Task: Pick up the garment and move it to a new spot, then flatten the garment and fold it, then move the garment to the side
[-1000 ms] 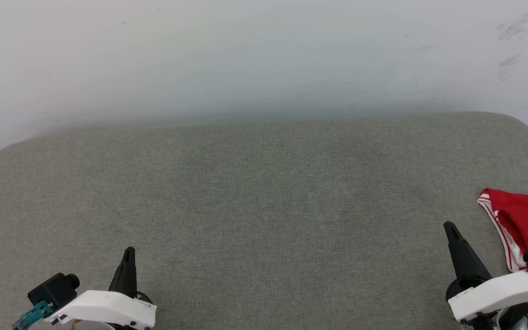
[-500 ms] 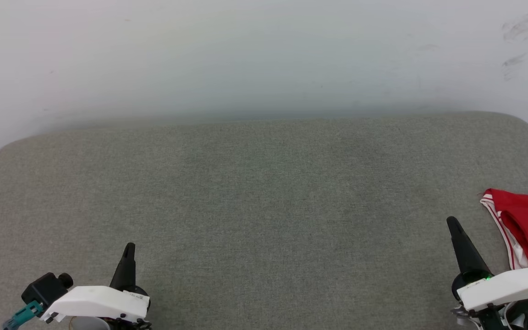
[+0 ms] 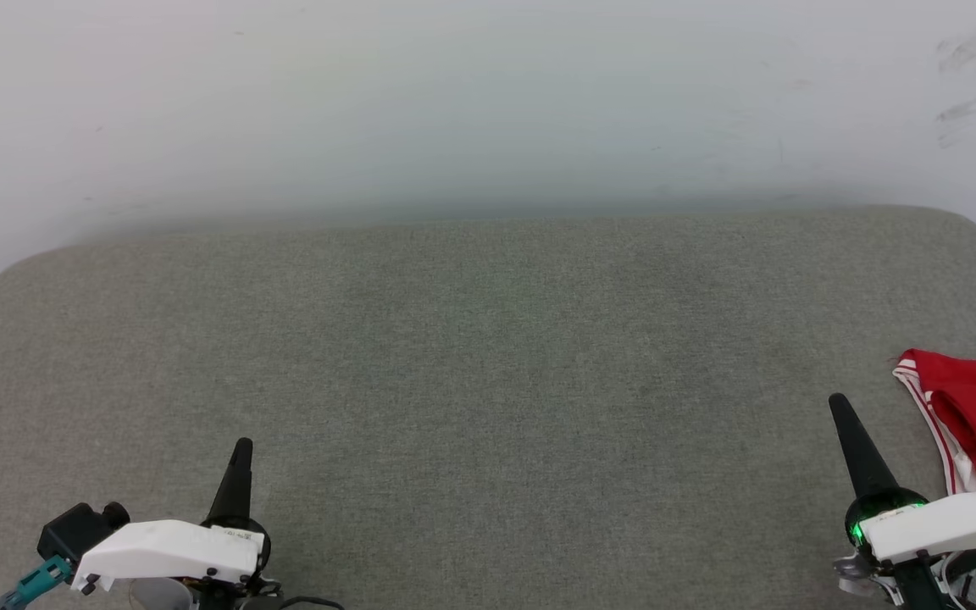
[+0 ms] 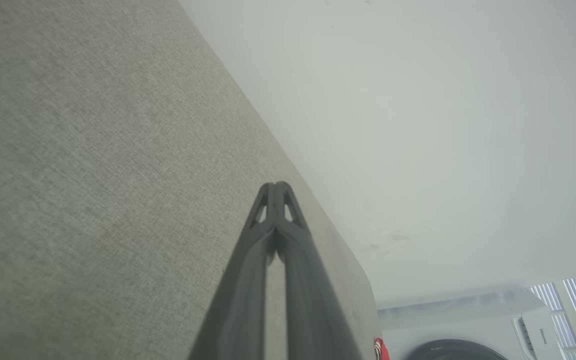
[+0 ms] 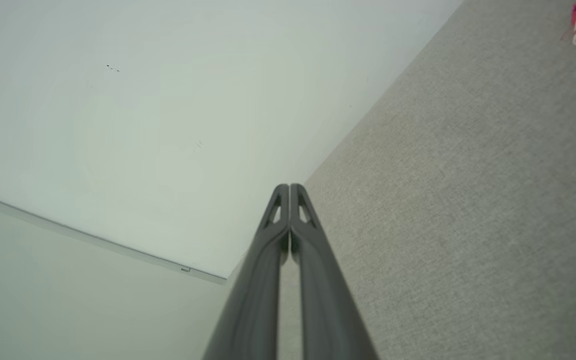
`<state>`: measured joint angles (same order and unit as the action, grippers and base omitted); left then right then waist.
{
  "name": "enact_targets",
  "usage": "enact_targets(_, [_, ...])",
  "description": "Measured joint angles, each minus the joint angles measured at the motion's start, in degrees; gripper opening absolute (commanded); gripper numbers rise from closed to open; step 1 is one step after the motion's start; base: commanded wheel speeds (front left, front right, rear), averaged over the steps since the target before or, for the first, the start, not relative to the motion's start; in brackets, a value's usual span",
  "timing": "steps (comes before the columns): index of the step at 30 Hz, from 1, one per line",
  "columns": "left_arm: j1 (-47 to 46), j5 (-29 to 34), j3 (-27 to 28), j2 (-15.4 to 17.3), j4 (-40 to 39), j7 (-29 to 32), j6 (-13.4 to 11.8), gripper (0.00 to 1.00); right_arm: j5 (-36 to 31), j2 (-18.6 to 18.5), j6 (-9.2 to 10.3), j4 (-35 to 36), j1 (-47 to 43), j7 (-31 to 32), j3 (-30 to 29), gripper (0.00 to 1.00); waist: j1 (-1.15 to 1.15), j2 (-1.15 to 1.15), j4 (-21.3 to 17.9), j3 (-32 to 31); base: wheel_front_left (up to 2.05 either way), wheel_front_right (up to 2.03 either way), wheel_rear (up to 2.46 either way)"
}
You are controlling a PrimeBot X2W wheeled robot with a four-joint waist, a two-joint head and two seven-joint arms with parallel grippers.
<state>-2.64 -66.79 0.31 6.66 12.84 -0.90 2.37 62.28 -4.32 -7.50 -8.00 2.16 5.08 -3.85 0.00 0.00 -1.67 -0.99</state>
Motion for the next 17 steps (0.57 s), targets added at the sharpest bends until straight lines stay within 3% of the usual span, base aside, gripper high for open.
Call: enact_targets(17, [-1.13,-8.12,2.00,-1.27,0.36,2.33,1.53,0.00,9.58,0.47,0.00,-1.96,1.16,0.27,-0.96,0.00,0.00,0.00,0.44,0.31,0.00,0.00,0.00])
